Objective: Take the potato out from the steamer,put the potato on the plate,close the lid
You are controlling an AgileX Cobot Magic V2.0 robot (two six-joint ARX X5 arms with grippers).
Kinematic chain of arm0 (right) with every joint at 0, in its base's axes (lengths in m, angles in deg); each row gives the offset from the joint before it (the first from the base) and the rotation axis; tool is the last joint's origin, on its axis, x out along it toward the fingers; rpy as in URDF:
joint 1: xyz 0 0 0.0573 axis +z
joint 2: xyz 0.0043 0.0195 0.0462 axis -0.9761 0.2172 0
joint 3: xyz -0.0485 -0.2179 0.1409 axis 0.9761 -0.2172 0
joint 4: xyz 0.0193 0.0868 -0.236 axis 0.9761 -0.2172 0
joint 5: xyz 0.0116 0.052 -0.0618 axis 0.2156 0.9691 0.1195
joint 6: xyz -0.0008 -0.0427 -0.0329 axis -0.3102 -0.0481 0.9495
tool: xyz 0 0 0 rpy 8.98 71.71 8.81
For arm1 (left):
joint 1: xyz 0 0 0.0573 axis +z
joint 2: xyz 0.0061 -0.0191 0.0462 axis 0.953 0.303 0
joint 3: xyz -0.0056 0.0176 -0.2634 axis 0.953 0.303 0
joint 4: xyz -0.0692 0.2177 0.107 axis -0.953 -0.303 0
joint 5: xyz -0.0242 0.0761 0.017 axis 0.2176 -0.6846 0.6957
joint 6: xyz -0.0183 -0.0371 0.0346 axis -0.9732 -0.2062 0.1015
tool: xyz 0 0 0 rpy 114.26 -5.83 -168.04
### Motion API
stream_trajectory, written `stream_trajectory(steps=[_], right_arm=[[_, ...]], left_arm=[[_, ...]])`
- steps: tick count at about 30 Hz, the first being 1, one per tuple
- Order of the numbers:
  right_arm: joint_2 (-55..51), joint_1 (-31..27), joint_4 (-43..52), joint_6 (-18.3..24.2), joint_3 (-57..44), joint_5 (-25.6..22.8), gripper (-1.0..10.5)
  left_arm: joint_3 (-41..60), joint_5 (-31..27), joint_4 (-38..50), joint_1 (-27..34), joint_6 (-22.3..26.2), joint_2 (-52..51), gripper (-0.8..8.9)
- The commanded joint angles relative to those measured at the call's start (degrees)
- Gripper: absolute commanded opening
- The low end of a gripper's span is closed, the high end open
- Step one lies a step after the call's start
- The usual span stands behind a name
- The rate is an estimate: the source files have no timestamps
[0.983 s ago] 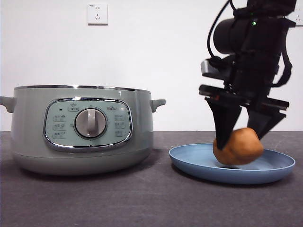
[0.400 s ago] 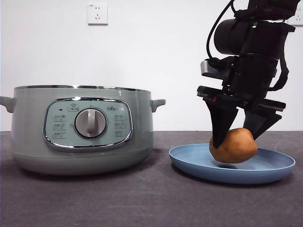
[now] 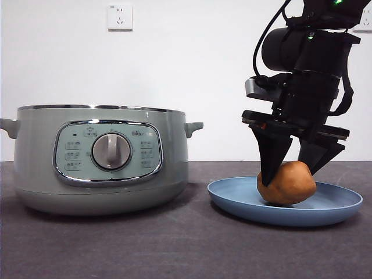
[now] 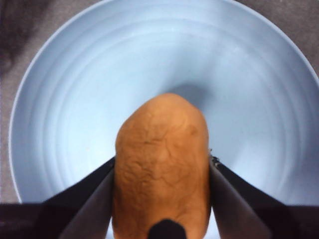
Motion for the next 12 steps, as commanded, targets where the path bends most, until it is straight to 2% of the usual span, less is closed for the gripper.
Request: stream_trajectory(steps=[1,8,10,12], right_arm=[[1.5,0.1,0.0,0.4,-0.5,-0.2,-0.1],[1.6,0.0,0.0,0.4,-0.5,-0.1,0.1],[1.6,0.0,-0.2,0.4,-0.5,-0.1,1.2],[1.6,0.0,-0.3,0.3,-0.5,-0.1,3.2]], left_arm=[[-0.8,0.3,-2.8,0.0,0.1,-0.3,-0.08],[-0.8,0.3,-2.8,0.0,0.1,-0.3,-0.08],[-0.8,0.3,-2.8,0.0,0.1,-0.3,-0.08],[-0.8,0.3,-2.8,0.0,0.1,-0.3,-0.08]])
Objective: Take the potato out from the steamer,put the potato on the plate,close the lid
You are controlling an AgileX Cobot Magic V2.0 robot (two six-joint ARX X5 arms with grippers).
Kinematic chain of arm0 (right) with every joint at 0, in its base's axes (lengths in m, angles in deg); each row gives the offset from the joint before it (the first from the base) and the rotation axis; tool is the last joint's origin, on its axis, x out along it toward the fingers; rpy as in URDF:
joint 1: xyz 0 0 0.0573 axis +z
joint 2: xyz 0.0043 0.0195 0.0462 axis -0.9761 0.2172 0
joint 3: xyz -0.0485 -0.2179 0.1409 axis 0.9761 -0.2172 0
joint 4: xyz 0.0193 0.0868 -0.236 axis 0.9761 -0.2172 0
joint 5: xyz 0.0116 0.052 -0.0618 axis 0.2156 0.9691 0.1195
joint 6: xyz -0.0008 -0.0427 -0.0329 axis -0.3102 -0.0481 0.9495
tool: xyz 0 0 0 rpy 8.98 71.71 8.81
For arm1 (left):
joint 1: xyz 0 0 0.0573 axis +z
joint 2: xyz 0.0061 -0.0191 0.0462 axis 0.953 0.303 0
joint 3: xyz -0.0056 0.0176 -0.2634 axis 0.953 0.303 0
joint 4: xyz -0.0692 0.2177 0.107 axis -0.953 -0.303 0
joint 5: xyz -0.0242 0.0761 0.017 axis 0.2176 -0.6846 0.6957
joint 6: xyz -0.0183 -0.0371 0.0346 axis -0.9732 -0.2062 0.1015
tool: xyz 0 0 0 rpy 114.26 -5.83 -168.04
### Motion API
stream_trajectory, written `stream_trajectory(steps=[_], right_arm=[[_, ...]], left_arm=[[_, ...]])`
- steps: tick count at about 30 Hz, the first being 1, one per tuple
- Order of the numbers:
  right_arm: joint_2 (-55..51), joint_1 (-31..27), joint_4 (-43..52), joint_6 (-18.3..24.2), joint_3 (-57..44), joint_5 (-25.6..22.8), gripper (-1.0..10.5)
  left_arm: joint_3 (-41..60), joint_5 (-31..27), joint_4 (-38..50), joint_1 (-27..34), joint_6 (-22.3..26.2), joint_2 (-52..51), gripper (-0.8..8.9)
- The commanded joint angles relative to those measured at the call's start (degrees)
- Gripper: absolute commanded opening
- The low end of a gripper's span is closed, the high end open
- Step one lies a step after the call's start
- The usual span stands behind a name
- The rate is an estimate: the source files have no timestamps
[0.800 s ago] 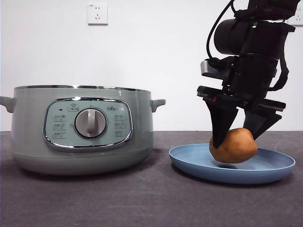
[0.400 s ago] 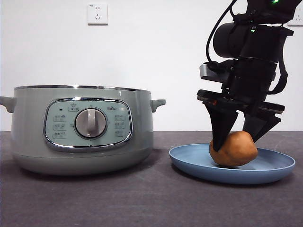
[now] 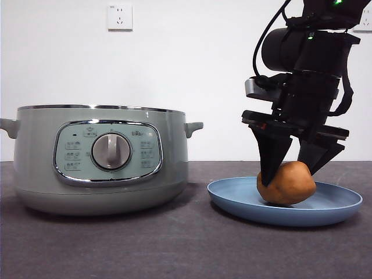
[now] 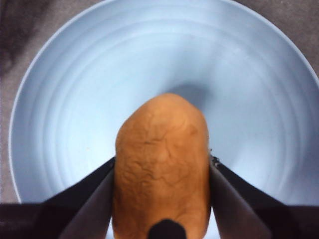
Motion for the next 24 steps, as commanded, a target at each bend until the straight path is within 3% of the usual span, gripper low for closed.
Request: stream_trajectory(steps=[1,3,12,24], right_arm=[[1.4,0.0,-0.3,0.0,-0.5,-0.1,3.8],[1.3,0.1,-0.3,0.0,-0.5,-0.1,4.5],[-3.5,0.1,-1.4,-0.1,0.5,0.0,4.4],[-23.1,0.1,-3.0,-2.6,0.7,0.2,4.4]], left_arm=[[-0.8,0.2,-2.8,0.0,0.1,-0.3,-0.08],[-0.8,0.2,-2.8,0.0,0.1,-0.3,-0.08],[-0.8,0.4,-2.8,0.0,0.1,-0.3,-0.08],[-0.7,2.3,-1.3,0.0,0.3,1.3,-0.08]])
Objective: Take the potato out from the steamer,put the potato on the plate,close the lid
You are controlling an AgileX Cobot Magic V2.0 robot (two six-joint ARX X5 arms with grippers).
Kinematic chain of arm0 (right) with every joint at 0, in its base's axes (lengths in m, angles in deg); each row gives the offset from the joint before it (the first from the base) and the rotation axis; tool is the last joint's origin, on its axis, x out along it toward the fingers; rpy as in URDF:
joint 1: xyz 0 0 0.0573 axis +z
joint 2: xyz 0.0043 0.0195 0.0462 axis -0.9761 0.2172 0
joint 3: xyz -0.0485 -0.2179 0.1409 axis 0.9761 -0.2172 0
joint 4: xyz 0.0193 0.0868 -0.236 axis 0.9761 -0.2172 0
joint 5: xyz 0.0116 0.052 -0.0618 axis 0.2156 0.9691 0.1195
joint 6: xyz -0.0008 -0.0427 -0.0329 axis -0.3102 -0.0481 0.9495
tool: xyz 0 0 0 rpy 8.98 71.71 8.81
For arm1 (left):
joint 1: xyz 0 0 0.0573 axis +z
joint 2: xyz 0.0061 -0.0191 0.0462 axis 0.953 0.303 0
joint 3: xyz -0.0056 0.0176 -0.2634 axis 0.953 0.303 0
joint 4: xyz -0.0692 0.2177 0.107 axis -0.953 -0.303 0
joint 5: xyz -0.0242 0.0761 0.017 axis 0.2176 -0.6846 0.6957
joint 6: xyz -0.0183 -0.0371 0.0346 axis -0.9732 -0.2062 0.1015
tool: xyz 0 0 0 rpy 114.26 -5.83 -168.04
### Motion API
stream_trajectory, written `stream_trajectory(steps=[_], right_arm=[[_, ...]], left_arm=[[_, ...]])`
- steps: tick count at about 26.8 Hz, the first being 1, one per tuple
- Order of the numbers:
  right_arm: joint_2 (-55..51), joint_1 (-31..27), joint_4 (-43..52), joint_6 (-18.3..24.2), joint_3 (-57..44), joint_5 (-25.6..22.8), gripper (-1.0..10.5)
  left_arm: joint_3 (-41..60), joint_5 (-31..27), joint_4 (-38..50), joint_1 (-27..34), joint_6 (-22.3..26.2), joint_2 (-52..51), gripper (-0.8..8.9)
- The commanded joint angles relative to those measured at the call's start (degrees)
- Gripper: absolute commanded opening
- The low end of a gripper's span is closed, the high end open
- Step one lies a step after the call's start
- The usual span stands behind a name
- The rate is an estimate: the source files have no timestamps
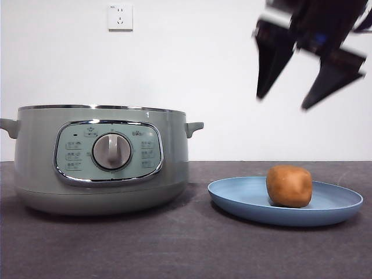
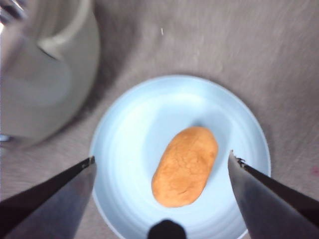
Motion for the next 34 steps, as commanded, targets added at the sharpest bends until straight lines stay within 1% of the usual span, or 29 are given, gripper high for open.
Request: stream_trajectory(steps=[1,4,7,12,15,19,21,28,34], right_arm=[[-4.4,0.1,-0.5,-0.8,0.2,0.0,4.4],[-9.1,0.1,-1.5,-0.8,0.2,0.0,4.4],[-12.9,0.1,-2.9,-0.8,0.2,-0.1,4.4],[-17.6,0.1,-4.9,-0.8,0.2,-0.2,4.4],[-19.2,0.1,-5.4,-0.8,0.2,-0.4,4.4],[-20.1,0.1,-6.1,-0.8,0.2,-0.4,4.4],[-20.1,0.1,-6.7,-0.8,0.2,-0.4,4.4],[-20.1,0.1,-6.8,-0.8,0.2,-0.4,4.4],[-20.1,0.1,-6.8,-0.8,0.2,-0.4,4.4]], left_arm=[[-0.7,2.3,-1.0,0.0,0.3,0.7,-0.08],[0.0,2.6,0.4,0.0,0.7,1.3,-0.08],[3.2,2.6,3.8,-0.1,0.8,1.3,-0.08],[11.8,2.6,9.3,-0.1,0.8,1.2,-0.08],[18.4,2.8,14.6,-0.1,0.7,0.8,-0.08],[26.1,5.6,21.1,-0.1,0.3,0.2,-0.08],[29.6,6.1,23.5,-0.3,0.1,-0.1,-0.08],[42.3,6.1,33.5,-0.9,-0.2,-0.1,-0.08],[49.5,5.5,39.5,-0.9,-0.2,-0.1,-0.08]])
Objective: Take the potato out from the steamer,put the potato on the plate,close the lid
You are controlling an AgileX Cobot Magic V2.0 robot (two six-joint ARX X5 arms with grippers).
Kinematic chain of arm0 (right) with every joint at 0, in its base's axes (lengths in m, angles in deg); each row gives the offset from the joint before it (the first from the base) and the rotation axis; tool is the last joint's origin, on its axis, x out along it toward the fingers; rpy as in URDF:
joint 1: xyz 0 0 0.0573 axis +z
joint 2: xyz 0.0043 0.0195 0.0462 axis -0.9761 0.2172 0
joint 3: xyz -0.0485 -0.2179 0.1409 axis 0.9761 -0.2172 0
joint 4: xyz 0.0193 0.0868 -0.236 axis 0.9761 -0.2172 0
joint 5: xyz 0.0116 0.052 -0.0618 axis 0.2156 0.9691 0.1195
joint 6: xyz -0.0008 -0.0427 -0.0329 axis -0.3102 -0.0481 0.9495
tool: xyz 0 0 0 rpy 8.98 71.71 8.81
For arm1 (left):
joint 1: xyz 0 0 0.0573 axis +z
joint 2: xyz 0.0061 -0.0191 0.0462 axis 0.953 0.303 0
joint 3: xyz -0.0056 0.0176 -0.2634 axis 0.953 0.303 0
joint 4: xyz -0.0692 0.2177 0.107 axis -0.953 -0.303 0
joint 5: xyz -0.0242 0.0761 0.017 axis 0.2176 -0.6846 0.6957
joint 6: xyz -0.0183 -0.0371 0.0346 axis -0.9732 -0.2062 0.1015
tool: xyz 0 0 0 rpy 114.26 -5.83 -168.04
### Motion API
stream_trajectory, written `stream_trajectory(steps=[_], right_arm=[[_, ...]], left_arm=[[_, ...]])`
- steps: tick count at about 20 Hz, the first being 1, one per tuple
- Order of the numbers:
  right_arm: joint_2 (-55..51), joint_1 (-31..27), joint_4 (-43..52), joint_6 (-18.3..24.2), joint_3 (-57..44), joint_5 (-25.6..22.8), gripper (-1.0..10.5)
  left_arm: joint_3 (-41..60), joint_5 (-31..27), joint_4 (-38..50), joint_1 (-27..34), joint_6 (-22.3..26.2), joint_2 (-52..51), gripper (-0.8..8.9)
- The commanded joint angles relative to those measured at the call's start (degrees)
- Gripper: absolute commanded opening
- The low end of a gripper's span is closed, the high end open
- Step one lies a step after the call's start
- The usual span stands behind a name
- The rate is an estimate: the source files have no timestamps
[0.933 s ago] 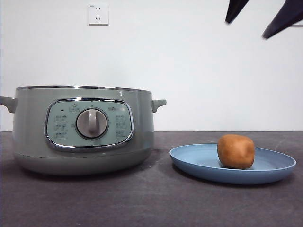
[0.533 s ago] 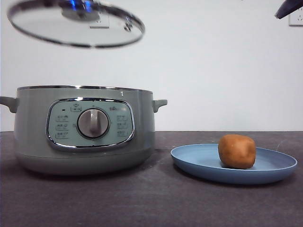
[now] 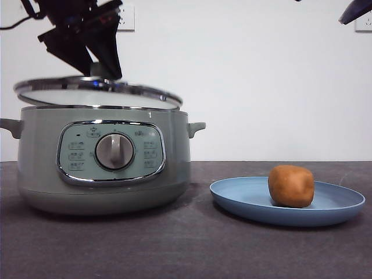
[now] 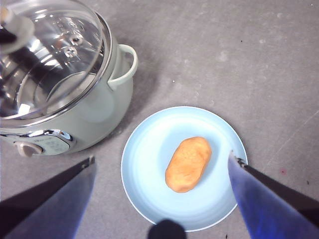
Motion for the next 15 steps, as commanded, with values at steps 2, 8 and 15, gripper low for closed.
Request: stream_trajectory(steps=[2,8,15], right_arm=[[0.0,0.1,0.3,-0.6,0.1,-0.2,4.4],[0.0,0.1,0.3,-0.6,0.1,-0.2,4.4],[0.0,0.1,0.3,-0.6,0.1,-0.1,4.4]], left_arm=[[2.2,0.3,5.2,-0.1,-0.2,-1.4,-0.08],[6.9,0.6,6.7,-0.1,-0.4,-1.4,-0.08],[7.0,-1.0,2.3,0.1,-1.6,-1.4,4.45]])
